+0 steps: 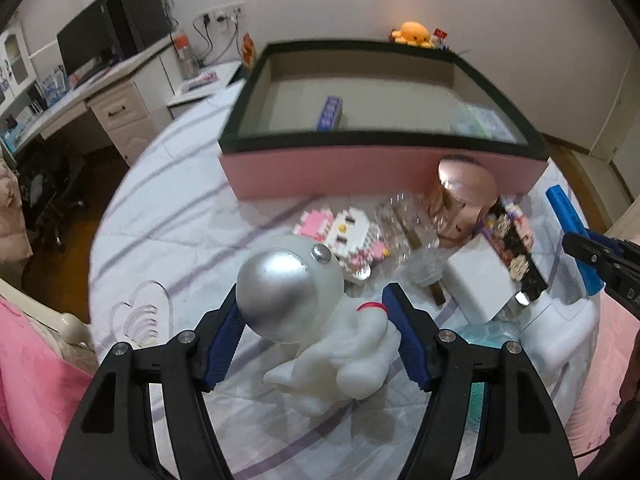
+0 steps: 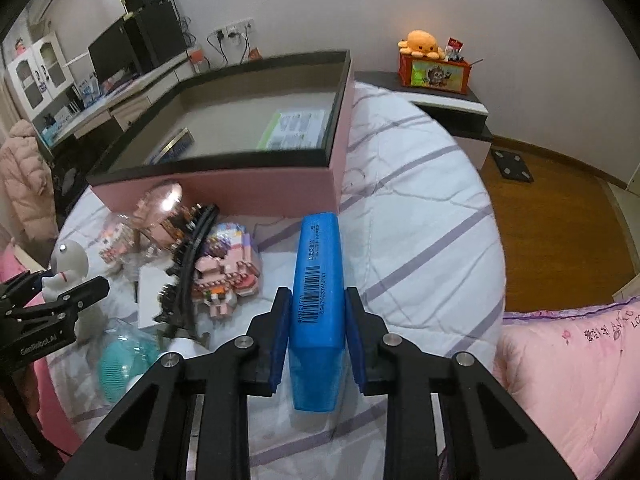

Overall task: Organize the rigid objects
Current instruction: 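Lift both held items over the pink box and release them inside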

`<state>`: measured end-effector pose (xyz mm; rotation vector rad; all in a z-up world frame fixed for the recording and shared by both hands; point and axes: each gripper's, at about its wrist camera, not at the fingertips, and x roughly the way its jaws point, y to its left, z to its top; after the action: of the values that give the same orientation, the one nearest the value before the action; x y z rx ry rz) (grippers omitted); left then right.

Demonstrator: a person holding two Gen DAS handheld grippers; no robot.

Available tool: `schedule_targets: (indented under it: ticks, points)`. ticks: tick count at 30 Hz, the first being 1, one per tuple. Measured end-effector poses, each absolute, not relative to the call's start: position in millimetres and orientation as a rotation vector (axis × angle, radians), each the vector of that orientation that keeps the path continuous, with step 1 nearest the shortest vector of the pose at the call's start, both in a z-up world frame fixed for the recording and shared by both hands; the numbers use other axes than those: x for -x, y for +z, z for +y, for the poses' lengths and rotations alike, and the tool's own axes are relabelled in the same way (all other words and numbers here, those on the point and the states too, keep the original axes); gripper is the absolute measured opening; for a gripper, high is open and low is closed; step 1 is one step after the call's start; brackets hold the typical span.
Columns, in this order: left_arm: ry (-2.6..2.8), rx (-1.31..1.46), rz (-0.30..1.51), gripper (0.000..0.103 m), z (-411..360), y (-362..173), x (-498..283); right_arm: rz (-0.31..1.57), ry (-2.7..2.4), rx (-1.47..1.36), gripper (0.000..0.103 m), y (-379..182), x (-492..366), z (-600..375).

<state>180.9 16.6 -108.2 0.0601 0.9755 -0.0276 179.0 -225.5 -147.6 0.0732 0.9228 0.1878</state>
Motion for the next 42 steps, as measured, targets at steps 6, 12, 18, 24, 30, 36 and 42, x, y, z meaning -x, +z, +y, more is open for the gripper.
schedule_targets:
  ticks: [6,12,18,24,30,36,42]
  points:
    - [-0.039,-0.090,0.859,0.069,17,-70,-170,0.812,0.176,-0.098,0.026,-113,-161,-228]
    - [-0.048,-0.088,0.716,0.069,21,-22,-153,0.657,0.190,-0.108,0.026,-65,-129,-221]
    - [-0.085,-0.090,0.572,0.069,25,20,-135,0.527,0.205,-0.089,0.026,-28,-98,-211]
    - [-0.108,-0.083,0.500,0.069,29,40,-120,0.453,0.208,-0.076,0.026,-11,-78,-202]
    - [-0.116,-0.074,0.496,0.069,33,40,-115,0.424,0.211,-0.078,0.026,-6,-71,-196]
    - [-0.113,-0.070,0.508,0.069,33,37,-117,0.425,0.212,-0.070,0.026,-7,-69,-196]
    - [-0.113,-0.069,0.508,0.069,33,35,-119,0.426,0.222,-0.068,0.027,-6,-71,-194]
